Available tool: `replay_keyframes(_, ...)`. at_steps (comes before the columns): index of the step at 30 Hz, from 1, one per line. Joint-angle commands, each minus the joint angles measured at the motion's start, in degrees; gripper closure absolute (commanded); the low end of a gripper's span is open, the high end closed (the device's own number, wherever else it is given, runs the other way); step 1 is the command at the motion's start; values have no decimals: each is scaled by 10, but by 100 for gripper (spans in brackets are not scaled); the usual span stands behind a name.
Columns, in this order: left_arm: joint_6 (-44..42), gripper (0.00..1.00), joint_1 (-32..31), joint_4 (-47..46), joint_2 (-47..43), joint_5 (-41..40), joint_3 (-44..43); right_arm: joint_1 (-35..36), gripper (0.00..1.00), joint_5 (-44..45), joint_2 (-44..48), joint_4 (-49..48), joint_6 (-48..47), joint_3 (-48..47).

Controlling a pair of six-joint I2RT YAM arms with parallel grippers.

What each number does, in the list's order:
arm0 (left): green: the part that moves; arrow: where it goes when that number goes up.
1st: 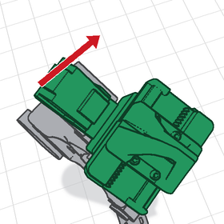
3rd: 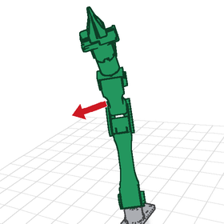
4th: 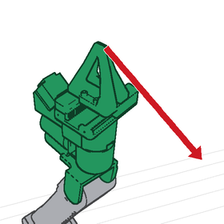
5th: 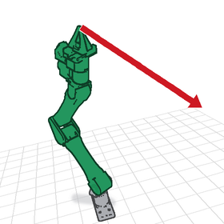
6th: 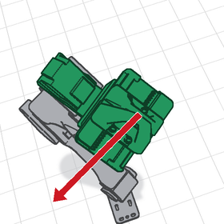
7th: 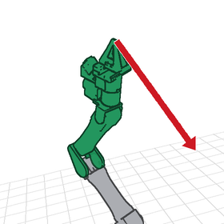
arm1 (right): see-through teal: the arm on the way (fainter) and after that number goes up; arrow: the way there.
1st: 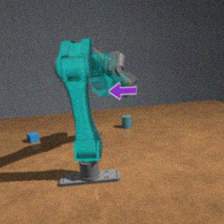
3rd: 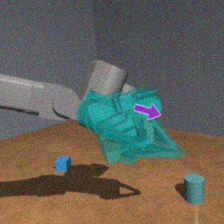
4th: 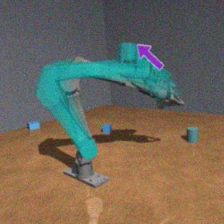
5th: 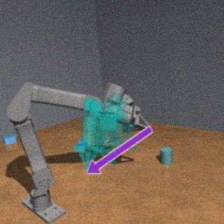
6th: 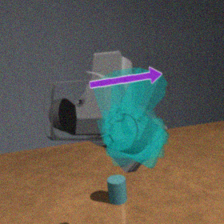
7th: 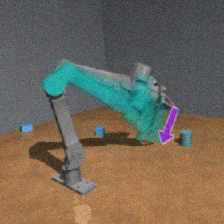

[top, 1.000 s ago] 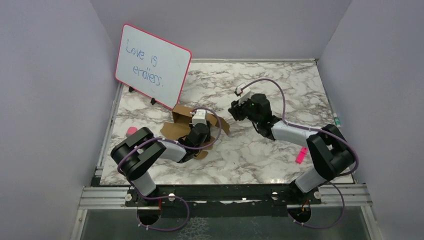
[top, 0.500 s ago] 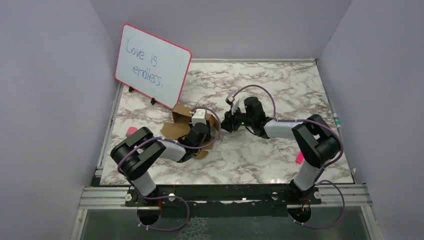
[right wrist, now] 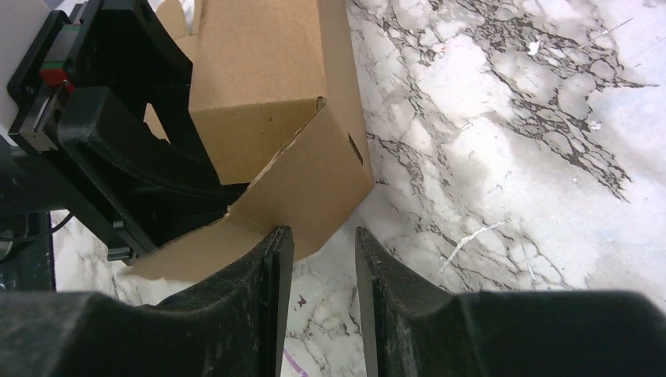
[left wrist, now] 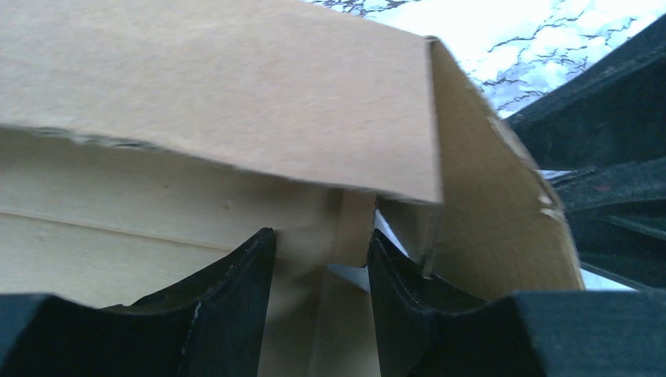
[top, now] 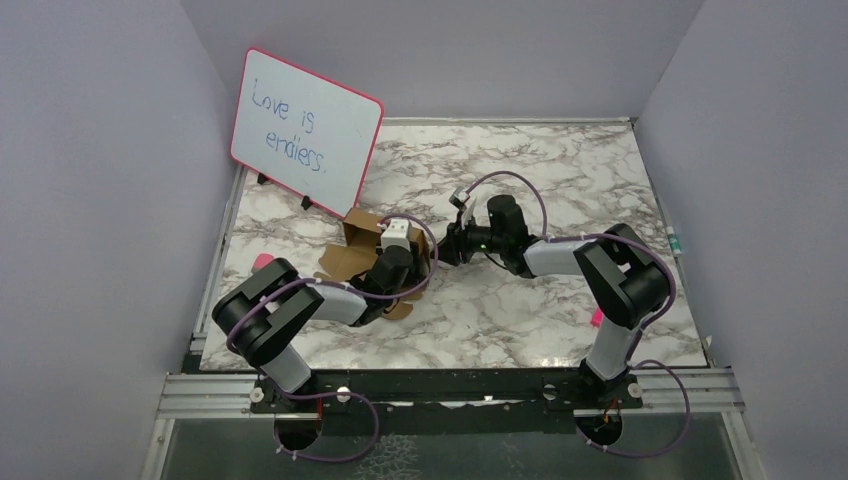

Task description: Fold the paper box

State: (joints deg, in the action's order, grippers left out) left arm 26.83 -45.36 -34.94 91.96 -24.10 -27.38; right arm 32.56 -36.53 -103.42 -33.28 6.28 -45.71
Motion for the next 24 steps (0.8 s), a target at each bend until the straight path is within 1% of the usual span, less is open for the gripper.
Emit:
replay_keyframes(1, 2, 51, 0, 10, -34, 30, 11, 4, 61, -24, -14, -50, 30, 8)
replay_keyframes(8, 4, 51, 1, 12, -21, 39, 9, 4, 61, -15, -18, -55, 41, 8)
replay_keyframes(14, 5, 49, 1, 28, -65, 34, 16, 4, 60, -16, -29, -58, 43, 7)
replay_keyframes(16, 5, 48, 1, 44, -85, 30, 16, 4, 60, -17, -32, -60, 43, 8)
replay_keyframes(20, 6, 42, 1, 90, -123, 25, 12, 4, 60, -20, -36, -63, 42, 8)
replay_keyframes(24, 16, 39, 1, 161, -151, 29, 1, 4, 60, -24, -38, -63, 40, 8)
